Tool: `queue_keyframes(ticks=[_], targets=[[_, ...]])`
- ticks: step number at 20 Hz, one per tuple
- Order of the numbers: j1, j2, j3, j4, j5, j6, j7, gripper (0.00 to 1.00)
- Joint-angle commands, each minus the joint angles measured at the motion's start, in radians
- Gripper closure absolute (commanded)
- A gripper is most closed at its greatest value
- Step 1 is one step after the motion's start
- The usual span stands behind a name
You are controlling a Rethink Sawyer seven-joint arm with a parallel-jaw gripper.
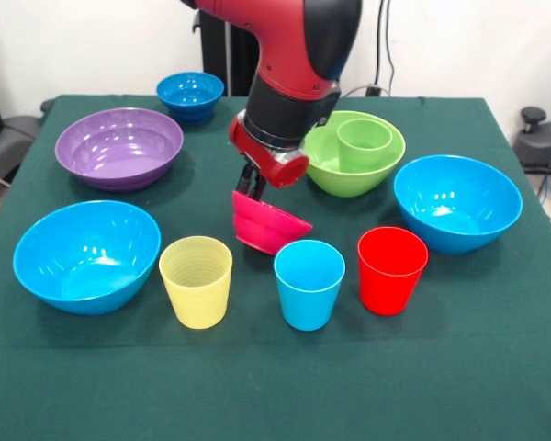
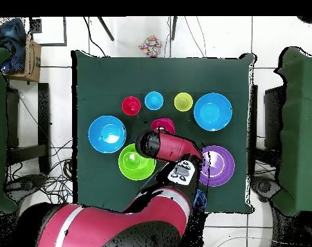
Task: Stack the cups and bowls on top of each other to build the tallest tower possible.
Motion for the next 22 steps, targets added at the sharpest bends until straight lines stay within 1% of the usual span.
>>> queue_keyframes(ticks=[1, 2, 5, 7, 9, 12, 17, 19, 22], targets=[[-0.059, 0.000, 0.118, -0.052, 0.021, 0.145, 0.048, 1.00], [-0.058, 0.000, 0.117, -0.052, 0.022, 0.154, 0.051, 1.00], [-0.038, 0.007, 0.101, -0.046, 0.027, 0.131, 0.081, 1.00], [-0.024, 0.018, 0.081, -0.064, 0.023, 0.128, 0.090, 1.00], [-0.031, 0.020, 0.085, -0.076, 0.021, 0.116, 0.084, 1.00], [-0.064, -0.001, 0.113, -0.081, 0.016, 0.138, 0.052, 1.00], [-0.067, -0.018, 0.115, -0.087, 0.025, 0.193, 0.053, 1.00], [-0.051, -0.024, 0.100, -0.092, 0.034, 0.219, 0.075, 1.00], [-0.006, -0.028, 0.057, -0.103, 0.056, 0.264, 0.137, 1.00]])
